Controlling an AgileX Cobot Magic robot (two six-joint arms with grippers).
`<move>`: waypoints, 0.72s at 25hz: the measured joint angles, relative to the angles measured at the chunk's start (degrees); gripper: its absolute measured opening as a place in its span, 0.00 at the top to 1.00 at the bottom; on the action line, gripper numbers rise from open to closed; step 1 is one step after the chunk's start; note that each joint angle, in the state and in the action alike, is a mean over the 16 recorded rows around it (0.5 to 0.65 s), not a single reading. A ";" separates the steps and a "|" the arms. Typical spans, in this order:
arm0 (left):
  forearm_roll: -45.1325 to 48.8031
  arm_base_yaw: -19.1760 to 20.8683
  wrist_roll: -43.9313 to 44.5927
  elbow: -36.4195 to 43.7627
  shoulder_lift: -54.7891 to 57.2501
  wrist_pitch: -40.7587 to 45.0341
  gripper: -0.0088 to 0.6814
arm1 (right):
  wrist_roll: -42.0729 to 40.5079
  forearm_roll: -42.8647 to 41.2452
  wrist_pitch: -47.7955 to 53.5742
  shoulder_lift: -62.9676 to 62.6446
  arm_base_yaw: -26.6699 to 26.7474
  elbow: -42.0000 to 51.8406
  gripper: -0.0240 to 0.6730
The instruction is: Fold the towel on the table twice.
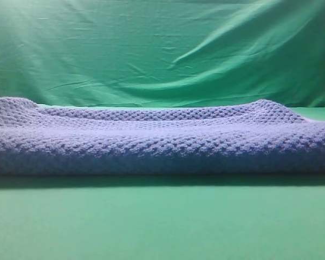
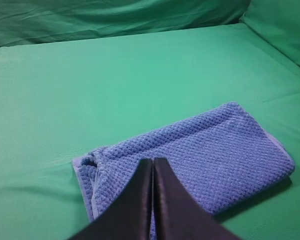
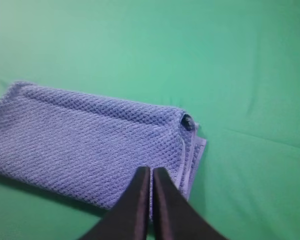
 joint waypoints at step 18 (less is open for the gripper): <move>-4.91 0.00 -0.07 22.76 -35.78 -3.48 0.99 | -4.56 2.70 -16.98 -41.32 0.00 31.36 0.97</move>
